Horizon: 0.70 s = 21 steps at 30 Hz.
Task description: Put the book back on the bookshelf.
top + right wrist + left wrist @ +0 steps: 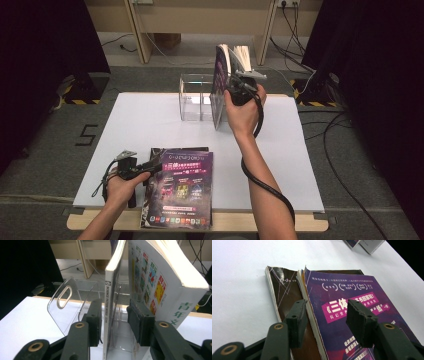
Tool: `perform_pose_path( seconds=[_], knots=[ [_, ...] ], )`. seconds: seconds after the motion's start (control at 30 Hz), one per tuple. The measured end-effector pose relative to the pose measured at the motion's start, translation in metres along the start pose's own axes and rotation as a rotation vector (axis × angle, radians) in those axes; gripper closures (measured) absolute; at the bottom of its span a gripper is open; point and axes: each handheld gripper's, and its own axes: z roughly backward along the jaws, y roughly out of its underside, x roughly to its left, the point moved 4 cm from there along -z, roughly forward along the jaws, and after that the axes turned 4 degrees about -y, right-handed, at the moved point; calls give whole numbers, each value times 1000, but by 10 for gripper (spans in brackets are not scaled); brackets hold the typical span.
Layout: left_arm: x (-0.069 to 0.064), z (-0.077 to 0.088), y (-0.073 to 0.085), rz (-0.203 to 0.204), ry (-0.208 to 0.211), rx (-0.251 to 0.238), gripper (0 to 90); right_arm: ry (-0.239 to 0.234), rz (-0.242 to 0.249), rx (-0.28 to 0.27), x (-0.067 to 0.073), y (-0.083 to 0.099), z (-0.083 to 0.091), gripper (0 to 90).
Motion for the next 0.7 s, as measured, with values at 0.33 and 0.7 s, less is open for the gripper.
perform_pose_path(
  seconds=[0.33, 0.7],
  knots=[
    [2, -3, -1, 0, -13, 7, 497, -11, 4, 2, 3, 7, 8, 636],
    [6, -7, -1, -6, -45, 21, 501, -8, 11, 16, 0, 19, 18, 634]
  ],
)
